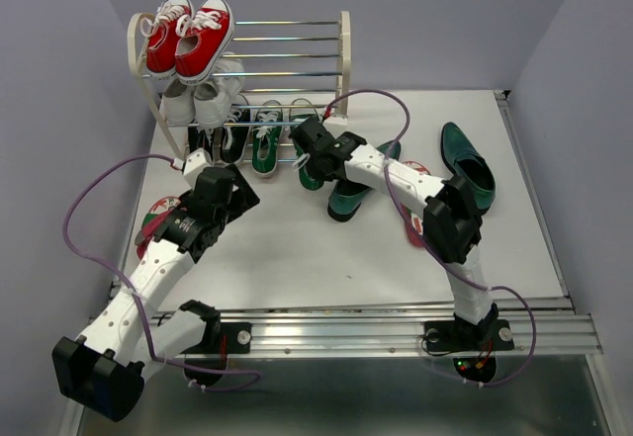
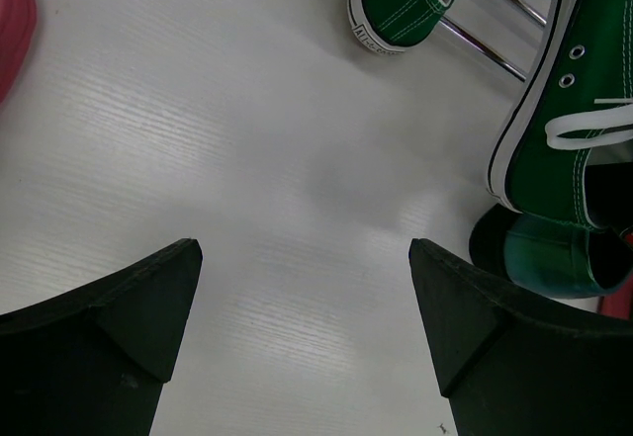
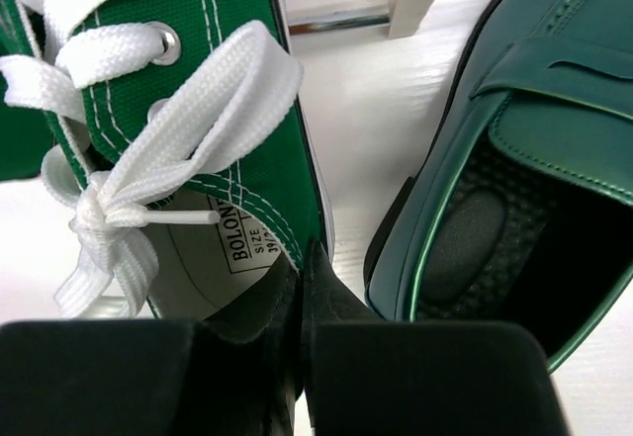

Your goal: Place and organize the shoes onto the shoe shelf

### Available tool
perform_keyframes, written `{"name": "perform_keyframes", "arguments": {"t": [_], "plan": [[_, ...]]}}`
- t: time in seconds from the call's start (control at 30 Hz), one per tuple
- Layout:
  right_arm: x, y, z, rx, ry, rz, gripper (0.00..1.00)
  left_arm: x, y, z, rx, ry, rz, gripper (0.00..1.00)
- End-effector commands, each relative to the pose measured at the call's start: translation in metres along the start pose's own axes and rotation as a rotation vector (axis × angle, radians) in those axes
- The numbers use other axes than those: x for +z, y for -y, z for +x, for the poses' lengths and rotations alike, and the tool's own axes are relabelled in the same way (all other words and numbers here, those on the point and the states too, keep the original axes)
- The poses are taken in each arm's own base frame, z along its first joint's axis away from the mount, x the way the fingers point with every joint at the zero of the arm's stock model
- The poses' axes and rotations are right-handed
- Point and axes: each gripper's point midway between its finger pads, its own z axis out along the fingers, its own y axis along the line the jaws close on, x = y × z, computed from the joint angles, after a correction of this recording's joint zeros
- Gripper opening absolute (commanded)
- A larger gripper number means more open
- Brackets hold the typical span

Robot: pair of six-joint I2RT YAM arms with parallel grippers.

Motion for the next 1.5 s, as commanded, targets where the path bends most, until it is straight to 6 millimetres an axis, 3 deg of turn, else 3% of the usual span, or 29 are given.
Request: {"name": "perform_keyframes", "arguments": {"t": [0.0, 0.27, 0.63, 1.47], "plan": [[-0.021, -0.014, -0.054, 0.175, 0.176, -0.057, 0.01, -0.001, -0.001, -0.001, -0.002, 0.016, 0.008, 0.99], [-0.017, -0.020, -0.071, 0.194, 0.233, -0.039, 0.01, -0.001, -0.001, 0.001, 0.000, 0.009, 0.013, 0.99], [0.005, -0.027, -0.087, 0.238, 0.278, -0.013, 0.01, -0.006, -0.002, -0.003, -0.012, 0.030, 0.018, 0.99], [0.045, -0.020, -0.089, 0.313, 0.260, 0.020, 0.10, -0.005, -0.004, -0.003, -0.018, 0.034, 0.007, 0.99]]}}
